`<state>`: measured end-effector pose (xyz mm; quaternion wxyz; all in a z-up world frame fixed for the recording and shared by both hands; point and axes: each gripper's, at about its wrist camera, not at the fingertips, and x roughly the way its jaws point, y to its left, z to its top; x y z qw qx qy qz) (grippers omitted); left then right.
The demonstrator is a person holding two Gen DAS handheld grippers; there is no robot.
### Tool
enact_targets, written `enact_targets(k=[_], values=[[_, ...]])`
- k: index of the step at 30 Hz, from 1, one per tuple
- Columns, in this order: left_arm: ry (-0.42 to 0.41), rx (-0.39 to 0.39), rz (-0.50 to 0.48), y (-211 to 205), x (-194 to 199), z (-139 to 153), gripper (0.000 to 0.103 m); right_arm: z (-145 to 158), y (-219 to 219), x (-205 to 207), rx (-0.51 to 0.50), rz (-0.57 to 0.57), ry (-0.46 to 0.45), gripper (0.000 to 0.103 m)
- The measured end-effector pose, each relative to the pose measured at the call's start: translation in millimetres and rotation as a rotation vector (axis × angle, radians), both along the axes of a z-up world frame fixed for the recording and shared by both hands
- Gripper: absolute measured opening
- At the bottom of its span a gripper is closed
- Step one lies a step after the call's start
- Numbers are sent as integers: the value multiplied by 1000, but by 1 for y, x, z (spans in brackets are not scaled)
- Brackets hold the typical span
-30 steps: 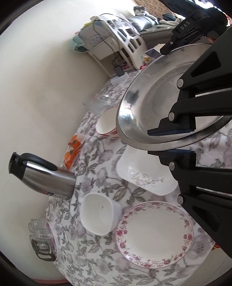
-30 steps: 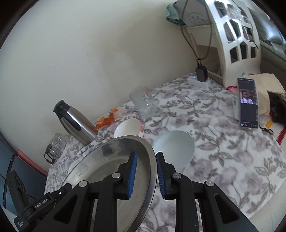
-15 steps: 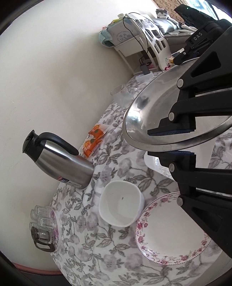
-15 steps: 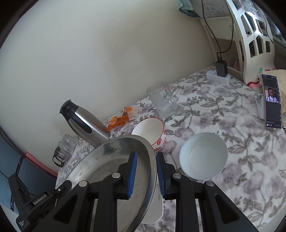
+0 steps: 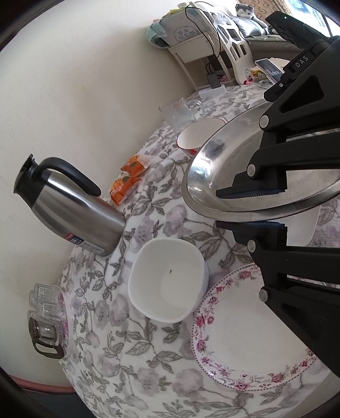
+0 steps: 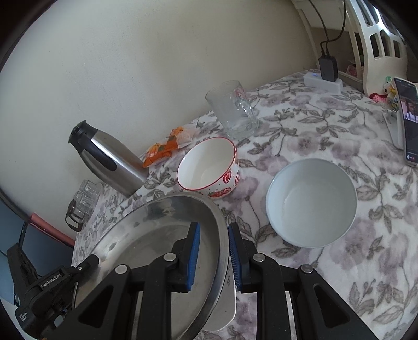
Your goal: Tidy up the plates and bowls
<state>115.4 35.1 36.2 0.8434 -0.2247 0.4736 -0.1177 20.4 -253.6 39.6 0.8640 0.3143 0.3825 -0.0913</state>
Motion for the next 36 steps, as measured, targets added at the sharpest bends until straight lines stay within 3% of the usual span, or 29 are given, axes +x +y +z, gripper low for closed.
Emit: enact_targets(k=[7, 23, 36], values=[[24, 36, 4, 1, 5, -13, 14, -12, 5, 8, -16, 9, 26, 24], [82, 37, 0, -1, 15, -39, 14, -39, 3, 19, -12, 20, 77, 24], [204, 54, 1, -5, 17, -67, 14, -50, -2, 20, -4, 15, 107, 24]])
